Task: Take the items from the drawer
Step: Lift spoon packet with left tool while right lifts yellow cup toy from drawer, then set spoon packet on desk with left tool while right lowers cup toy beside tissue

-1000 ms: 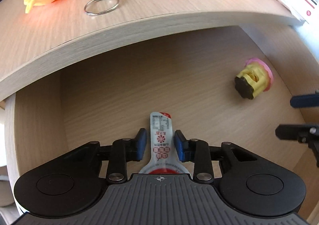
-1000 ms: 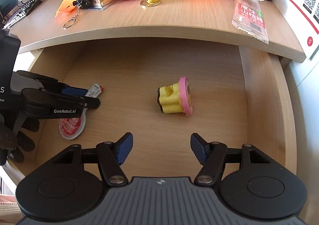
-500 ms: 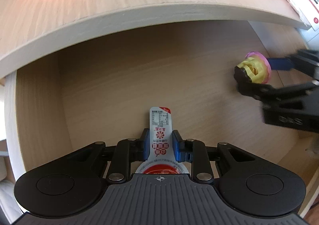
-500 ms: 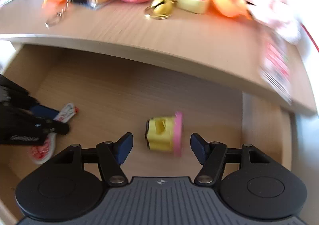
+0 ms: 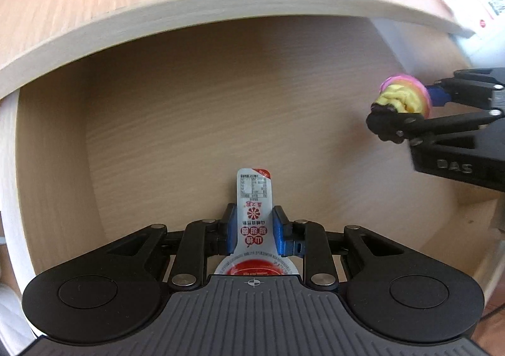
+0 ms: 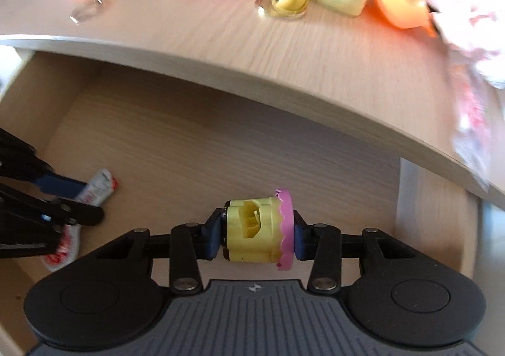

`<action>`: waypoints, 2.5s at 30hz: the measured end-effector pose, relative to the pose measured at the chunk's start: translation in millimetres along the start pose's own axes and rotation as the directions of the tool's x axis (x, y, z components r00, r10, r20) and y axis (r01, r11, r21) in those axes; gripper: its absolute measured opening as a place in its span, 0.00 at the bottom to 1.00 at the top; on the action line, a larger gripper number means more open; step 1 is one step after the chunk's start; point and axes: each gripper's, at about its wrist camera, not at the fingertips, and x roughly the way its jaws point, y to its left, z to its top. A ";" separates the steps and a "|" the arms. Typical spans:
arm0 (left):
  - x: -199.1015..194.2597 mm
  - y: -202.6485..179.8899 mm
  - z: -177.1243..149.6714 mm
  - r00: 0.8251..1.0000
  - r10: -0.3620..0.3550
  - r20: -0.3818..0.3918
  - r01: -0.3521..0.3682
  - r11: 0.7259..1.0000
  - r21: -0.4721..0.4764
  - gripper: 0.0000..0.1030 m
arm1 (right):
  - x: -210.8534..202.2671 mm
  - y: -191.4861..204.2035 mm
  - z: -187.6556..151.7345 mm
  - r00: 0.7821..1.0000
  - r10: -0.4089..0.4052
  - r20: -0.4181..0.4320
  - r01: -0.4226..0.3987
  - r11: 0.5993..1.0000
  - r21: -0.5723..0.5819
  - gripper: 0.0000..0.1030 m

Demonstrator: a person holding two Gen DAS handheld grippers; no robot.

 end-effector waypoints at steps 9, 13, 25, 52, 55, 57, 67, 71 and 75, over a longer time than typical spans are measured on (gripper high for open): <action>-130.5 -32.6 13.6 0.954 -0.148 0.262 0.109 0.981 0.158 0.26 | -124.8 -34.1 0.1 0.965 -0.017 0.263 -0.025 0.988 0.152 0.41; -190.0 -22.0 38.0 0.898 -0.112 0.426 0.055 0.988 0.145 0.26 | -185.4 -54.5 12.0 0.905 -0.085 0.417 -0.002 0.979 0.204 0.41; -167.2 107.6 97.9 0.917 0.193 0.350 -0.137 0.974 -0.179 0.26 | -167.8 -70.1 31.5 0.903 -0.122 0.413 0.015 0.968 0.252 0.41; -169.1 110.9 65.2 0.846 0.048 0.532 0.048 0.985 -0.166 0.25 | -107.1 -69.8 36.9 0.924 -0.045 0.379 -0.027 0.983 0.182 0.41; -171.4 101.2 48.1 0.862 0.021 0.507 0.072 0.984 -0.162 0.25 | -88.8 -69.5 46.9 0.932 -0.035 0.361 -0.033 0.983 0.183 0.41; -169.8 94.3 38.5 0.876 -0.004 0.482 0.085 0.985 -0.147 0.25 | -74.8 -69.1 53.5 0.939 -0.026 0.343 -0.039 0.983 0.181 0.41; -146.8 85.1 12.9 0.905 -0.099 0.414 0.171 0.975 -0.142 0.25 | -68.0 -59.5 63.8 0.927 -0.025 0.375 -0.027 0.991 0.132 0.41; -143.7 84.6 12.2 0.908 -0.116 0.402 0.183 0.974 -0.133 0.25 | -67.7 -60.6 62.5 0.922 -0.006 0.387 -0.046 0.991 0.126 0.41; -144.1 84.7 11.2 0.905 -0.134 0.403 0.197 0.973 -0.120 0.25 | -67.7 -61.5 61.8 0.923 -0.006 0.384 -0.046 0.991 0.126 0.42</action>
